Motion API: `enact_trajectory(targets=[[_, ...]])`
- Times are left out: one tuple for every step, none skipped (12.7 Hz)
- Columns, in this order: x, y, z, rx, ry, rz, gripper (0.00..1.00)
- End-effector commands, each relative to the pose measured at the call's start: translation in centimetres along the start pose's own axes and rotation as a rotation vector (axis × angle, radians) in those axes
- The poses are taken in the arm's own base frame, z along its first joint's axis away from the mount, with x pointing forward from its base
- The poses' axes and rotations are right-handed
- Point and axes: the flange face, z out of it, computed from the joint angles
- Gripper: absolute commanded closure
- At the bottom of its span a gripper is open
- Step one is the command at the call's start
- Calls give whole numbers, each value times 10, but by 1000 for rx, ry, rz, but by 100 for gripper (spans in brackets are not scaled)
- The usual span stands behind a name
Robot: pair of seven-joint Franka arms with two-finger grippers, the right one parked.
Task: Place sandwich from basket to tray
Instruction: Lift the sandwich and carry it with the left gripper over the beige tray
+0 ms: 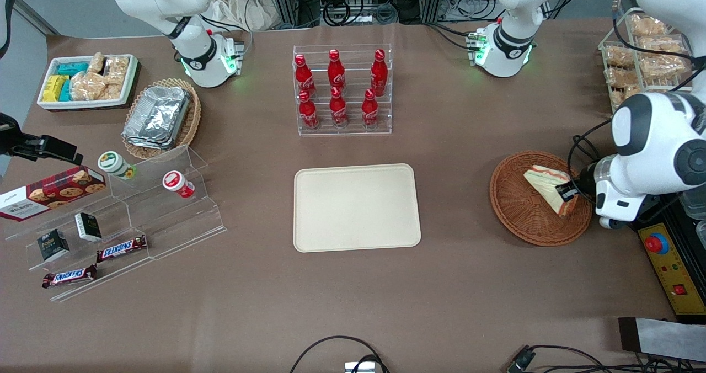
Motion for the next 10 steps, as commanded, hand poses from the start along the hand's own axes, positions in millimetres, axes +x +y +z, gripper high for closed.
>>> enact_trajectory(targets=[[-34, 66, -56, -9, 35, 134, 100], [-56, 97, -70, -15, 62, 193, 100], [-79, 129, -79, -20, 84, 254, 100], [-95, 157, -78, -14, 97, 310, 100], [-106, 186, -72, -2, 112, 368, 100], [-114, 211, -58, 16, 107, 412, 100], [-125, 236, -37, 31, 94, 454, 100], [-138, 261, -18, 37, 80, 490, 100], [-146, 277, -3, 38, 60, 511, 100], [-148, 290, 20, 38, 39, 524, 100]])
